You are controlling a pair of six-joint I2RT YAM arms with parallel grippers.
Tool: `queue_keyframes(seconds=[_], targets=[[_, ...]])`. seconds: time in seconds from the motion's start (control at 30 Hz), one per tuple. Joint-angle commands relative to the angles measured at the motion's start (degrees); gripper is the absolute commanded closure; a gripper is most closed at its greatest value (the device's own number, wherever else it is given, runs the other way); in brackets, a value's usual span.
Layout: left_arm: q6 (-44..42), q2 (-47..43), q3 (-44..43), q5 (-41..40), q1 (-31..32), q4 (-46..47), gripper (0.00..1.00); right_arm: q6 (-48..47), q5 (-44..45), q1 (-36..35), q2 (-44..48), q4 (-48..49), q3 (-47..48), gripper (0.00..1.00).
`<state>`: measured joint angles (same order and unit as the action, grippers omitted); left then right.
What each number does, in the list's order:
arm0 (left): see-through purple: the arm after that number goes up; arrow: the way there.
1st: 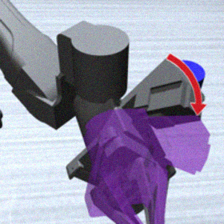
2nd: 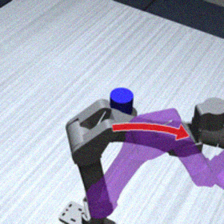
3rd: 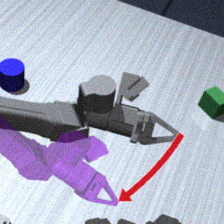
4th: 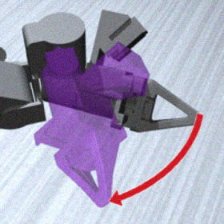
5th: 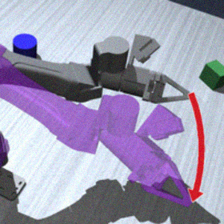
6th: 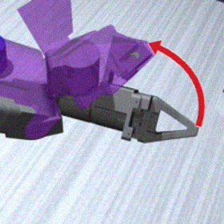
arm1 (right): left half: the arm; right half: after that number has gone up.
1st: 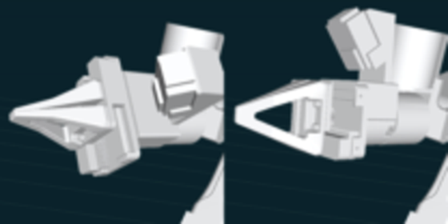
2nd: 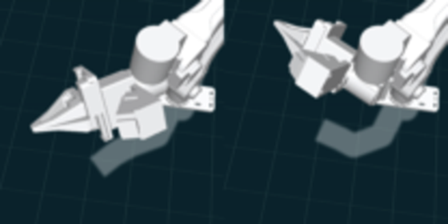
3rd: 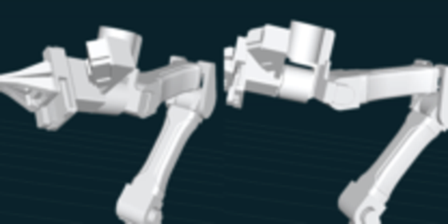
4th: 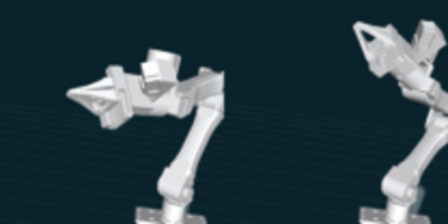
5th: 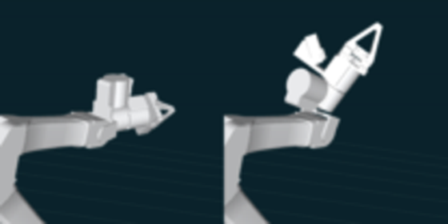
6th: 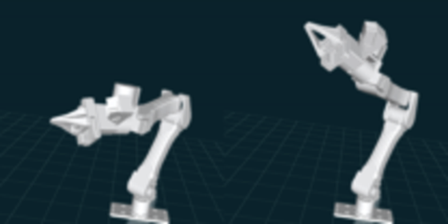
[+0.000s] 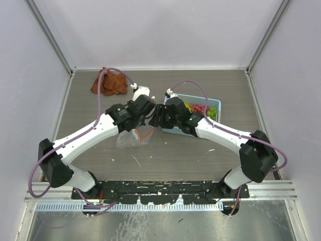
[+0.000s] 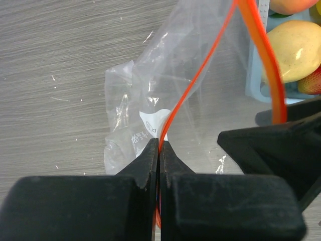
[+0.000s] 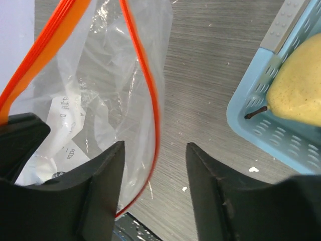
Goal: Place the food in the zip-top bag and seal the zipper
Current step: Open the zipper of the food storage bag.
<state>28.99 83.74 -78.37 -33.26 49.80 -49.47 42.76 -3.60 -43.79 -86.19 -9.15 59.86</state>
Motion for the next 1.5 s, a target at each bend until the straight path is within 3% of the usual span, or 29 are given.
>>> queue_keyframes(seconds=[0.0, 0.17, 0.27, 0.37, 0.43, 0.6, 0.83, 0.97, 1.3, 1.47], targets=[[1.4, -2.7, -0.5, -2.8, -0.2, 1.4, 1.0, -0.8, 2.0, -0.6, 0.4, 0.2, 2.3, 0.57], [0.1, -2.6, -0.6, -2.8, -0.2, -0.8, 1.0, -3.0, 3.1, -1.1, 1.4, -2.0, 2.7, 0.88], [-1.0, -2.3, -1.0, -2.0, -0.1, -1.9, 1.0, -4.5, 3.5, -1.5, 1.8, -3.3, 4.0, 0.99], [-2.3, -2.2, -1.6, -1.1, -0.2, -2.5, 0.97, -5.6, 3.7, -2.0, 1.9, -4.4, 5.2, 0.99], [-3.3, -1.9, -2.2, -0.2, -0.2, -2.9, 0.83, -6.0, 3.6, -2.4, 2.0, -5.0, 5.8, 0.99], [-5.7, -1.0, -3.8, 1.6, -0.2, -3.0, 0.66, -7.1, 3.6, -3.1, 1.6, -6.3, 7.6, 0.99], [-7.5, 1.7, -6.6, 3.3, -0.2, -2.8, 0.61, -8.1, 2.7, -3.7, 0.9, -6.9, 8.8, 0.99], [-8.1, 3.2, -7.6, 2.8, -0.3, -2.5, 0.66, -8.4, 2.3, -3.8, 0.8, -7.0, 8.7, 0.99], [-10.7, 2.0, -9.7, -2.1, -1.1, -7.2, 1.0, -11.1, 8.4, -3.2, 0.6, -12.2, 7.7, 1.0], [-13.6, -0.2, -8.4, -4.8, -2.5, -7.4, 1.0, -12.1, 9.9, -0.7, 0.1, -12.3, 5.3, 1.0]])
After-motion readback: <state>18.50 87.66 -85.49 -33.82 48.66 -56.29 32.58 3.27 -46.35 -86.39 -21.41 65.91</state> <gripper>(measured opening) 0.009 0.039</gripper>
